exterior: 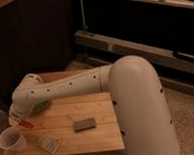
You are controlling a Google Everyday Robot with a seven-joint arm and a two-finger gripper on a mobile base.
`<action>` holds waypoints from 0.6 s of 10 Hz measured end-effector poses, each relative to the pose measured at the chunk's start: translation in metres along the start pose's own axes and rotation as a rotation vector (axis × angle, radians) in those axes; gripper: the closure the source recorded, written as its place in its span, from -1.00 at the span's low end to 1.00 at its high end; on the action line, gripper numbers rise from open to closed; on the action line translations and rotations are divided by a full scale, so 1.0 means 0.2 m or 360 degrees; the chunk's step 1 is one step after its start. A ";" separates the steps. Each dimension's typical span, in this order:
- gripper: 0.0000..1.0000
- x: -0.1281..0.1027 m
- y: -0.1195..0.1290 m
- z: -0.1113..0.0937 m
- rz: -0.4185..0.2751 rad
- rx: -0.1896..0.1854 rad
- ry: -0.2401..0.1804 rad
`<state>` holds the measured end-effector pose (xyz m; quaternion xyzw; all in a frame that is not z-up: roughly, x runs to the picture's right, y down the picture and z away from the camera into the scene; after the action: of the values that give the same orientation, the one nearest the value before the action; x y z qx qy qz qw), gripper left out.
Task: Place the pepper in the ceramic cup
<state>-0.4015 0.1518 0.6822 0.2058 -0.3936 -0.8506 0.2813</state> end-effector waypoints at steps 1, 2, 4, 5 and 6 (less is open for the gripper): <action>0.98 0.02 -0.02 -0.02 -0.0017 -0.0012 0.0011; 0.98 0.03 -0.04 -0.05 -0.0034 -0.0022 0.0030; 0.98 0.06 -0.07 -0.10 -0.0068 -0.0017 0.0082; 0.98 0.07 -0.09 -0.13 -0.0092 -0.0011 0.0104; 0.98 0.09 -0.12 -0.17 -0.0118 0.0002 0.0120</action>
<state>-0.4043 0.1347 0.6405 0.2523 -0.3754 -0.8518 0.2642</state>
